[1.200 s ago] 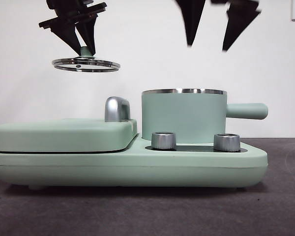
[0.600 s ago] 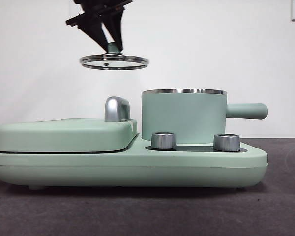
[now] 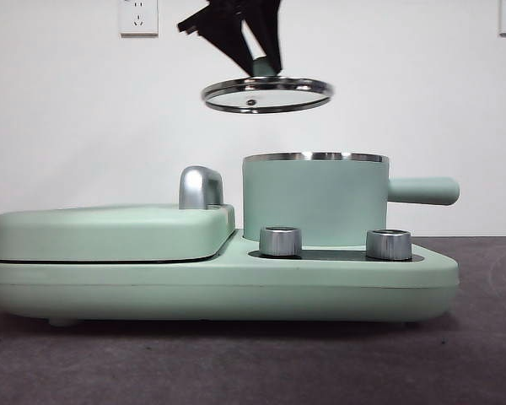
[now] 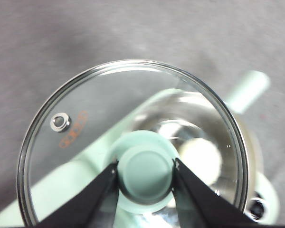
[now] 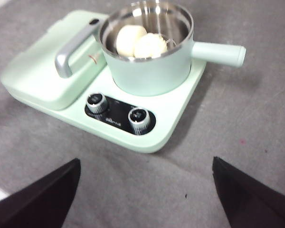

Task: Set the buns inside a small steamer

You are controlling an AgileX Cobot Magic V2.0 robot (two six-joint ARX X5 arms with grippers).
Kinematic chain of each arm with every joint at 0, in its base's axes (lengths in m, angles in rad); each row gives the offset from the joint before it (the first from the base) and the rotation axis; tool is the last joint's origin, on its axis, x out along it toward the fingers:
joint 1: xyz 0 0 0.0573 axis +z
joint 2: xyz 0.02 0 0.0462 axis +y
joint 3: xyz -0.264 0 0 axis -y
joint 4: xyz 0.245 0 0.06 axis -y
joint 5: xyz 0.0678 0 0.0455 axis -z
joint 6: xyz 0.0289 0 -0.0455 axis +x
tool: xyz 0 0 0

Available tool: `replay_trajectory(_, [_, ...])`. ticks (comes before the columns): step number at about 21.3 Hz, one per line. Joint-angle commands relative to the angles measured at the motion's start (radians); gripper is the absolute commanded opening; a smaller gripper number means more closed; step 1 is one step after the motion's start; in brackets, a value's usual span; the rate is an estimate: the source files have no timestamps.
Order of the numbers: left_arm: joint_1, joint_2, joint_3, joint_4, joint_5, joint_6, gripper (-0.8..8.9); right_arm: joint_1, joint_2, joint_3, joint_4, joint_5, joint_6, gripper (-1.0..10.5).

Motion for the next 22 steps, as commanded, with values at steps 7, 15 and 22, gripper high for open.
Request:
replay_trajectory(7, [-0.1,-0.011,0.045,0.001,0.008,-0.007,1.09,0.011,-0.06,0.008,0.032,-0.11,-0.129,4.4])
replay_trajectory(15, [-0.12,0.02,0.045,-0.019,0.008,-0.01,0.84,0.011,-0.06,0.008,0.033,-0.111,-0.128,4.4])
replay_trajectory(22, [-0.116,0.076,0.045,-0.018,0.007,-0.01,0.15,0.011,-0.06,0.008,0.033,-0.11,-0.128,4.4])
